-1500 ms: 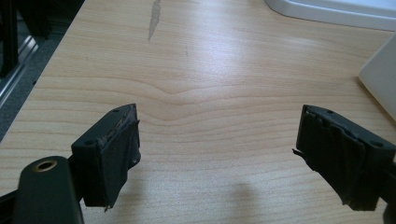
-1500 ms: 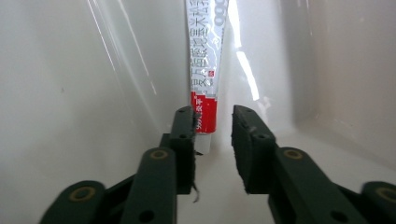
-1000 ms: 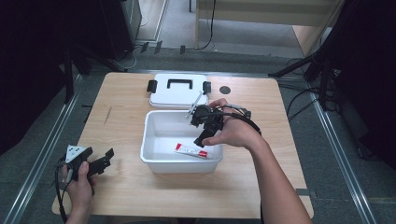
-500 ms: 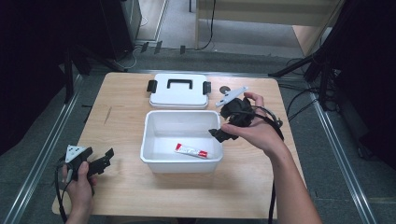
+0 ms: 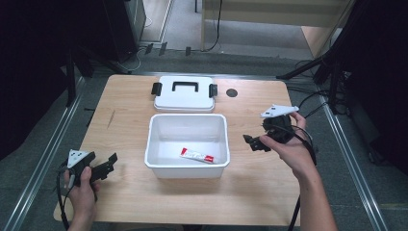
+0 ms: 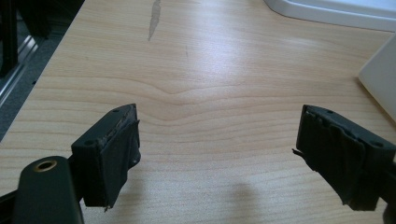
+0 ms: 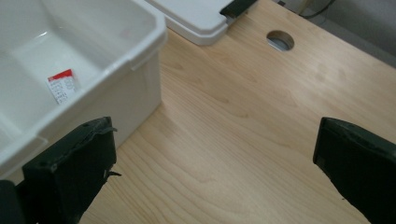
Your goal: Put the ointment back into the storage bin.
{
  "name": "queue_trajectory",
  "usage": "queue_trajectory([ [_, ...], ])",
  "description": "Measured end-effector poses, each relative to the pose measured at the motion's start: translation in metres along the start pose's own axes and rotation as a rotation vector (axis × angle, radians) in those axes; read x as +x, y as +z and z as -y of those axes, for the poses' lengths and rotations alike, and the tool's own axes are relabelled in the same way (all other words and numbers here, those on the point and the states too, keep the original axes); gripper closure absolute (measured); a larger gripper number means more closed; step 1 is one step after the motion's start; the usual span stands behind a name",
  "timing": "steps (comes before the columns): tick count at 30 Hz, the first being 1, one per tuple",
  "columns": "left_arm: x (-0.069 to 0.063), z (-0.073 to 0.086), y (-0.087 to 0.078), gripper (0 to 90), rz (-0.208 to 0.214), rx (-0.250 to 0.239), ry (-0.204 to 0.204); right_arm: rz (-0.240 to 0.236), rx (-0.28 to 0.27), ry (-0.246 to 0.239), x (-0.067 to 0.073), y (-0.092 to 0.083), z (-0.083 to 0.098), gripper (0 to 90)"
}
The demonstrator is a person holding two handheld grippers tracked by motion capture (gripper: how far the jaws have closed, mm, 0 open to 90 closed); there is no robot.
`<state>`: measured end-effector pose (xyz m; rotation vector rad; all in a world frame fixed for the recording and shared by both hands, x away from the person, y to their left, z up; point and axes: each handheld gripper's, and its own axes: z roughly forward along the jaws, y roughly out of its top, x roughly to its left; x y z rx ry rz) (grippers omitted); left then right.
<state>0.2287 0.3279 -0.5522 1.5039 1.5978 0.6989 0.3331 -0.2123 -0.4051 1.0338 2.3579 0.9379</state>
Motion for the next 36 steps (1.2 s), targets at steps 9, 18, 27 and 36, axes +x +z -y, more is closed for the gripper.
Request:
queue_trajectory([
  [9,0.0,0.0,0.0,14.3,-0.002,-0.001,0.005,0.062,-0.028,0.103,-0.025,-0.008,0.047,0.0],
  [18,-0.001,0.0,0.0,14.2,-0.002,-0.005,0.004,0.11,-0.082,0.195,-0.038,-0.014,0.098,0.0],
  [27,-0.001,0.0,-0.001,14.2,-0.004,-0.008,0.006,0.128,-0.163,0.258,-0.039,-0.02,0.15,0.0],
  [36,-0.001,0.0,-0.001,14.3,-0.005,-0.007,0.01,0.15,-0.185,0.337,-0.034,-0.023,0.196,0.0],
])
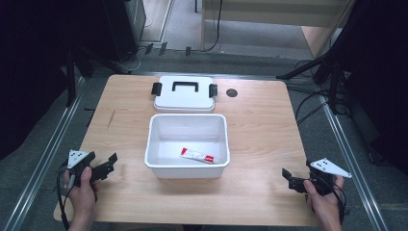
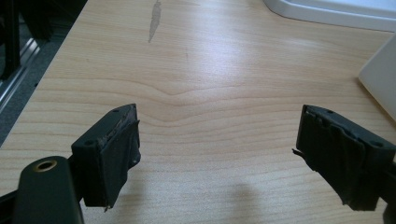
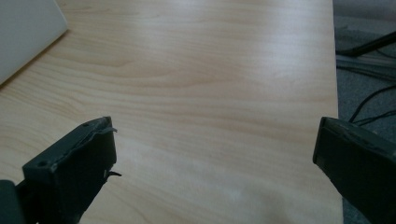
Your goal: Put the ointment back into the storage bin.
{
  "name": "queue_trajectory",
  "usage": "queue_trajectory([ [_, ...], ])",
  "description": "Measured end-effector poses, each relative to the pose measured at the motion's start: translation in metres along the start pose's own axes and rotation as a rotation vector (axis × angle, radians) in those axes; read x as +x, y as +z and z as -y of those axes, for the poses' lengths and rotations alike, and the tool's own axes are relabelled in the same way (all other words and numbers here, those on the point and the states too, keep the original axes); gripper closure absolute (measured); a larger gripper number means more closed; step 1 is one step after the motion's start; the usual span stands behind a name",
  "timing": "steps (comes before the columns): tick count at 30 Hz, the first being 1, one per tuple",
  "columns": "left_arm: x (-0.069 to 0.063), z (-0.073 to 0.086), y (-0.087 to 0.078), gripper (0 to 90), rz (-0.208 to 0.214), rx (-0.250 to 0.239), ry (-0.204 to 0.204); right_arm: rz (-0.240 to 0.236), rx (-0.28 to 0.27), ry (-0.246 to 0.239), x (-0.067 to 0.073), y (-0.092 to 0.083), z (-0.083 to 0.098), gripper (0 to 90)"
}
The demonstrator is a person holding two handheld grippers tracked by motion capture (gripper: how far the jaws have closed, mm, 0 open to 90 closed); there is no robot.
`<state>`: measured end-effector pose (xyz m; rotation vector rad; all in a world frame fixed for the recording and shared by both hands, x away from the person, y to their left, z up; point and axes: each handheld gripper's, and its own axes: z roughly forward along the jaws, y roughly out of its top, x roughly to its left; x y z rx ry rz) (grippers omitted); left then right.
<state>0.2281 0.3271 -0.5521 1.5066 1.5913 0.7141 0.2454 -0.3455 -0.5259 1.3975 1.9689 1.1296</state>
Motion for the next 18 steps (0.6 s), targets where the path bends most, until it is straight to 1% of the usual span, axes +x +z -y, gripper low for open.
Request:
queue_trajectory([
  [1,0.0,0.0,0.0,14.3,0.0,0.0,0.0,0.004,0.002,0.009,-0.001,-0.001,0.005,0.0],
  [2,0.0,0.0,0.0,14.3,0.0,0.0,0.0,0.004,0.002,0.009,-0.001,-0.001,0.005,0.0],
  [4,0.0,0.0,0.0,14.2,0.001,0.001,-0.001,0.016,0.012,0.011,-0.001,-0.003,0.016,0.0],
  [6,0.0,0.0,0.0,14.2,0.001,0.001,-0.005,0.017,0.01,0.015,-0.001,-0.005,0.019,0.0],
  [9,0.002,0.0,0.0,14.3,0.005,0.007,-0.017,0.025,-0.018,0.031,0.001,-0.013,0.027,0.0],
  [11,0.002,0.0,0.0,14.2,0.004,0.005,-0.019,0.025,-0.032,0.055,0.0,-0.015,0.03,0.0],
  [12,0.002,0.0,0.0,14.2,0.004,0.005,-0.019,0.025,-0.032,0.055,0.0,-0.015,0.03,0.0],
  [13,0.002,0.0,0.0,14.2,0.004,0.007,-0.018,0.031,-0.042,0.087,-0.001,-0.016,0.03,0.2],
  [14,0.002,0.0,0.0,14.3,0.004,0.007,-0.018,0.031,-0.042,0.087,-0.001,-0.016,0.03,0.2],
  [15,0.002,0.0,0.0,14.3,0.004,0.005,-0.021,0.049,-0.048,0.114,-0.003,-0.015,0.029,1.0],
  [17,0.003,0.0,0.0,14.3,0.013,0.004,-0.035,0.078,-0.059,0.159,-0.004,-0.014,0.028,5.7],
  [18,0.003,0.0,0.0,14.3,0.013,0.004,-0.035,0.078,-0.059,0.159,-0.004,-0.014,0.028,5.7],
])
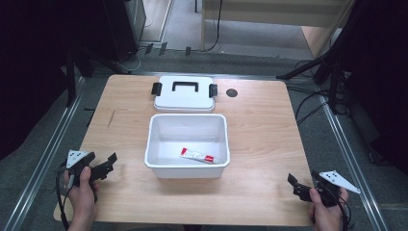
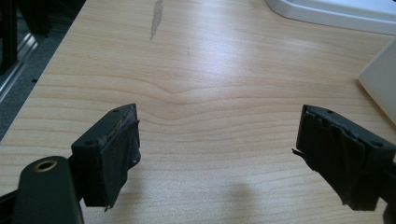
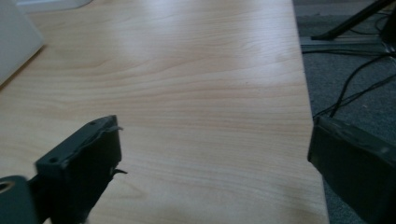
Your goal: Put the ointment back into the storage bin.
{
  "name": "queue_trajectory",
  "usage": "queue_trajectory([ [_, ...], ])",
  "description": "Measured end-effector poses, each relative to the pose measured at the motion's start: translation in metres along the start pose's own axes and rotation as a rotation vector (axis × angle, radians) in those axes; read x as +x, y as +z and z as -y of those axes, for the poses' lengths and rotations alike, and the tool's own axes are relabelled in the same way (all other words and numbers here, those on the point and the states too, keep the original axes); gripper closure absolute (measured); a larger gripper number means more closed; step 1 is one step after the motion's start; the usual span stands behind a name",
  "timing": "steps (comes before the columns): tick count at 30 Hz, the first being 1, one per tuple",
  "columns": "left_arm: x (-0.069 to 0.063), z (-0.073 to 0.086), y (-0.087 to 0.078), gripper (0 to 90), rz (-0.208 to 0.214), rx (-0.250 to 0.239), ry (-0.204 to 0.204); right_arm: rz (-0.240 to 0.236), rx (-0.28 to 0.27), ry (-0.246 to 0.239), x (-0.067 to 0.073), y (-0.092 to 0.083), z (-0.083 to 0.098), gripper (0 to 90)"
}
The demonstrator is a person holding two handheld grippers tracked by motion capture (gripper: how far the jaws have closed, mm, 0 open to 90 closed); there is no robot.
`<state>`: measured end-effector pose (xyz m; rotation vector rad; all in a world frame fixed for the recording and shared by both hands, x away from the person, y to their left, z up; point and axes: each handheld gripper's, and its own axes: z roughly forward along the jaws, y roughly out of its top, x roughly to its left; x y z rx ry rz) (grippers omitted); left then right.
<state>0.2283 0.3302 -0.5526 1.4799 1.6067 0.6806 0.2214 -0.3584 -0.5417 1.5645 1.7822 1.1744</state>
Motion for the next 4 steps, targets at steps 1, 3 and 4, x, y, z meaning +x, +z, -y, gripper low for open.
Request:
queue_trajectory([
  [1,0.0029,0.0002,-0.0006,14.3,0.008,-0.005,-0.023,0.006,0.004,0.003,0.0006,0.0023,0.0,6.4],
  [3,0.0058,0.0004,-0.0012,14.2,0.01,-0.015,-0.059,0.01,0.014,-0.026,0.0029,0.0046,0.0008,6.4],
  [4,0.0058,0.0004,-0.0012,14.3,0.01,-0.015,-0.059,0.01,0.014,-0.026,0.0029,0.0046,0.0008,6.4],
])
